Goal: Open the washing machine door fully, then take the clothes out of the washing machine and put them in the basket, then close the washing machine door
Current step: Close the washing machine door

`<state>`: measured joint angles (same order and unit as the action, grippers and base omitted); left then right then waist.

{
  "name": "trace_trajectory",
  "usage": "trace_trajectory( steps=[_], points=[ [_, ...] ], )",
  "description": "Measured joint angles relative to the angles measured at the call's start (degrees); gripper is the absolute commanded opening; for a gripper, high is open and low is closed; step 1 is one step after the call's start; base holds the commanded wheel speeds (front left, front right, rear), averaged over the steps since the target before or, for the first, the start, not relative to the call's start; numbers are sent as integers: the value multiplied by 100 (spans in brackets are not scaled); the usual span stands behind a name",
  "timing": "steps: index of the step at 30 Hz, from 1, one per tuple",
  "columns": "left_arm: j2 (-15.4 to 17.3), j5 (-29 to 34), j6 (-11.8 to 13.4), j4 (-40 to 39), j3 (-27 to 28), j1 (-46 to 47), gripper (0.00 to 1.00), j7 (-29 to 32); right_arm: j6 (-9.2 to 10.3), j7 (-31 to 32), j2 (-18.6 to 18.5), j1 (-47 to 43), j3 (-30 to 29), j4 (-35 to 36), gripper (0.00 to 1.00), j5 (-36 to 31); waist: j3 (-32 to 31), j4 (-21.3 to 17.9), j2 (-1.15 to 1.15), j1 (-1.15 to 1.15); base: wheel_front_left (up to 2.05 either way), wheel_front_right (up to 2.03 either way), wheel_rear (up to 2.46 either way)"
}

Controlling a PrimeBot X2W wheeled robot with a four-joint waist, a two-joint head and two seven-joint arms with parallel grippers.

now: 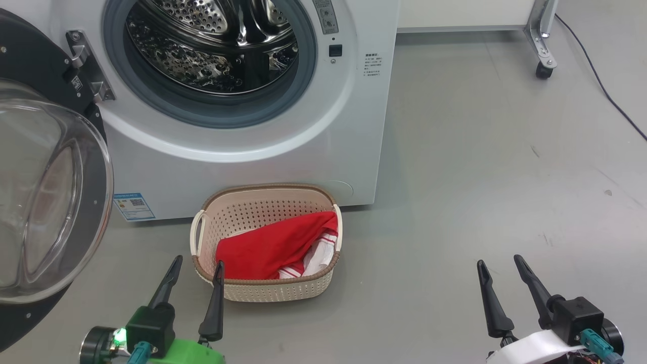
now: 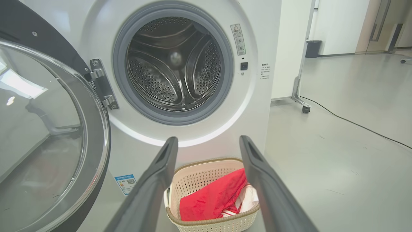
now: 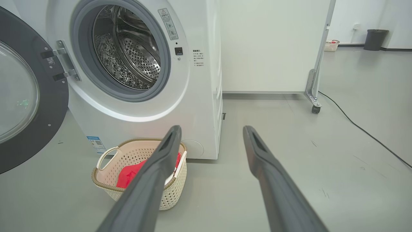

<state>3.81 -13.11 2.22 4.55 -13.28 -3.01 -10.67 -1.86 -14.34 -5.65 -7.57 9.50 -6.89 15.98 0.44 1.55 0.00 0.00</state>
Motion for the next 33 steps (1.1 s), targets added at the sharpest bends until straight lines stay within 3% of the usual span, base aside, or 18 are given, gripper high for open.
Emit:
trace_trajectory(
  steps=[18,33],
  points=[
    [15,1,58,0,8,-7,100,2,16,18,-23,-1,-29,4,100,8,32,-64,0,0,-1,1,0],
    [13,4,60,-2,-46,2,100,2,59,18,-116,-102,-156,103,100,11,43,377,0,0,0,0,0]
  ],
)
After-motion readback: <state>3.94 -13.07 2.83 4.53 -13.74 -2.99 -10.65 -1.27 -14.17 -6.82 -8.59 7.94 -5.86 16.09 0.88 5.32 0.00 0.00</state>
